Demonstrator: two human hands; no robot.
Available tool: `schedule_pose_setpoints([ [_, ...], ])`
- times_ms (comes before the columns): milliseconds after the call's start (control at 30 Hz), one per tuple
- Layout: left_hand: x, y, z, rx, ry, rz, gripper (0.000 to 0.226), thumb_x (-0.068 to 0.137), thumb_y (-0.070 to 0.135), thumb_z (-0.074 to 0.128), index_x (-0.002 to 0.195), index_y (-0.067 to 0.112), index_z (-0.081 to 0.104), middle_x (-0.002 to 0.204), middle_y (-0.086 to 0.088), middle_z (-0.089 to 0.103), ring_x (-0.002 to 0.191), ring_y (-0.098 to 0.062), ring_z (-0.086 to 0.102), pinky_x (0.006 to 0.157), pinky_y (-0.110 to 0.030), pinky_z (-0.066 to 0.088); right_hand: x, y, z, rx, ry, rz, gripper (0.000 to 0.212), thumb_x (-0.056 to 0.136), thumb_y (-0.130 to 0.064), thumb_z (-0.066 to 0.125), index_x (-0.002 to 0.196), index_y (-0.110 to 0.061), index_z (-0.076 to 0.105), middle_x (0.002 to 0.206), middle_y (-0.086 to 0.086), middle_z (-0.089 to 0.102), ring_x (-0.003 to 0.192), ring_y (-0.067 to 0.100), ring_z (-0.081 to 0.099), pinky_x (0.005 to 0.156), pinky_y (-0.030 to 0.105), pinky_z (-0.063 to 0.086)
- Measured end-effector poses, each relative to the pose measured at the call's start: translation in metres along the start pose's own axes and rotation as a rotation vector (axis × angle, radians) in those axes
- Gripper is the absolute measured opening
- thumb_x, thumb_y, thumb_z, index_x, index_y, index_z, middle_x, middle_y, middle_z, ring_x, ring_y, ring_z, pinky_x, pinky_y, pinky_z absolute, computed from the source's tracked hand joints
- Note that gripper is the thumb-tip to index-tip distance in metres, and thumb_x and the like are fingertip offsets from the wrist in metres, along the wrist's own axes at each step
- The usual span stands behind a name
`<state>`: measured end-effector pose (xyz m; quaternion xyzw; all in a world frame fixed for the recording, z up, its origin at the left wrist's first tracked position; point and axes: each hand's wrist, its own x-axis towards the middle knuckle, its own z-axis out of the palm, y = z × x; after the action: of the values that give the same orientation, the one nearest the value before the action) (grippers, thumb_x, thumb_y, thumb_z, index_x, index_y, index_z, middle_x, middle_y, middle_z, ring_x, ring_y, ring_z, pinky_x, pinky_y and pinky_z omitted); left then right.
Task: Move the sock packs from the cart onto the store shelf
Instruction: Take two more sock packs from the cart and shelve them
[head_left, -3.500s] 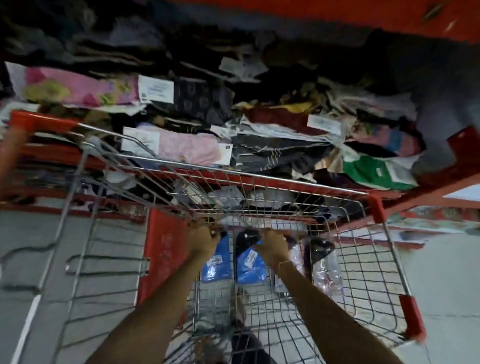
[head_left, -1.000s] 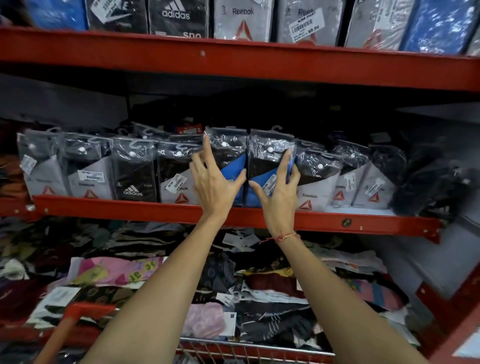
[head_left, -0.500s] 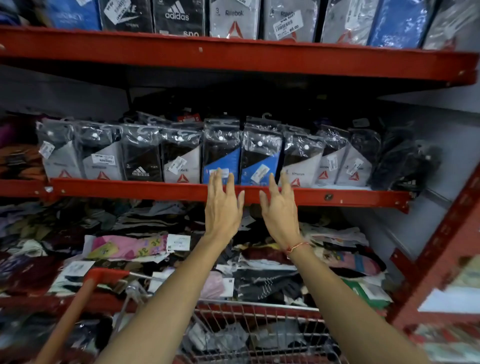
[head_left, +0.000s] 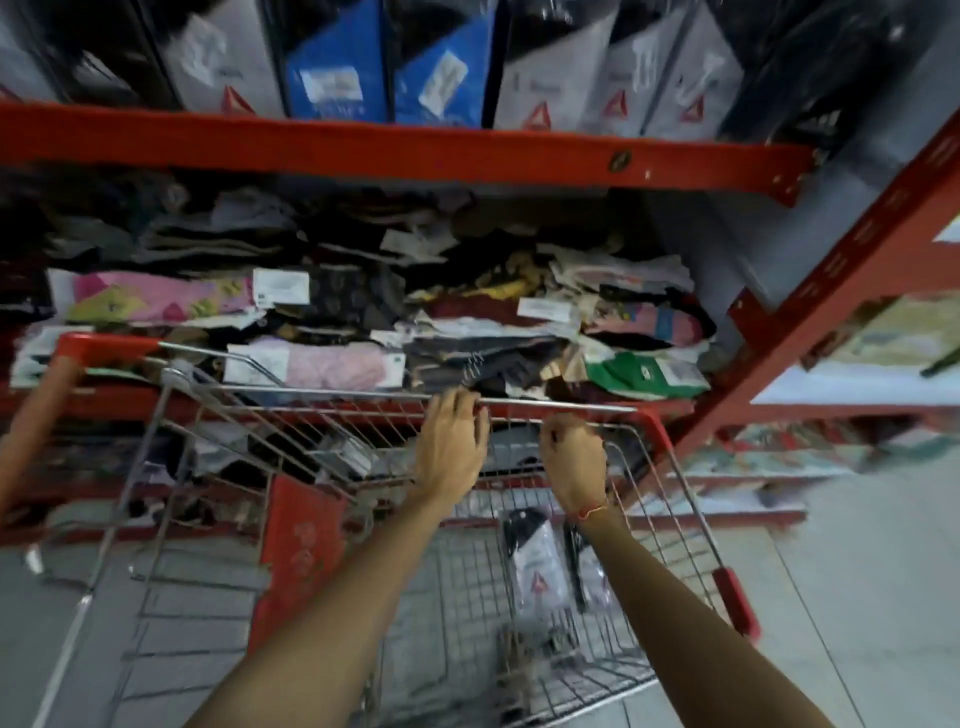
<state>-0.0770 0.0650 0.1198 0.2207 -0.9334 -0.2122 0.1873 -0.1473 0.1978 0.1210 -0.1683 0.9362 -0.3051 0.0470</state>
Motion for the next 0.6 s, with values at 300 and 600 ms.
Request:
schedule_pose_setpoints([
  [300,-0.038,0.006,0.148,0.041,-0.568,-0.45,0.056,0.085,0.043,0.062,0.126,0.008,0.047,0.134,-0.014,0.048,0.121,-0.029,0.044,0.092,-0.035,0.048,-0.004,0.14,0.042,-0.155,-0.523,0.485,0.058,0.094,-0.031,0.058,0.139,-0.001,0.036,0.135,0.025,0.05,0.126,0.038,0.047,0.109,0.045,0.04],
  [600,-0.059,0.006,0.245,-0.191,-0.722,-0.869,0.115,0.058,0.044,0.086,0.147,0.025,0.016,0.134,-0.024,0.038,0.117,-0.037,0.044,0.09,-0.044,0.047,0.011,0.192,0.089,-0.269,-0.595,0.5,0.11,0.081,-0.044,0.072,0.154,-0.022,-0.007,0.141,0.027,0.031,0.129,0.043,0.039,0.106,0.052,0.044],
])
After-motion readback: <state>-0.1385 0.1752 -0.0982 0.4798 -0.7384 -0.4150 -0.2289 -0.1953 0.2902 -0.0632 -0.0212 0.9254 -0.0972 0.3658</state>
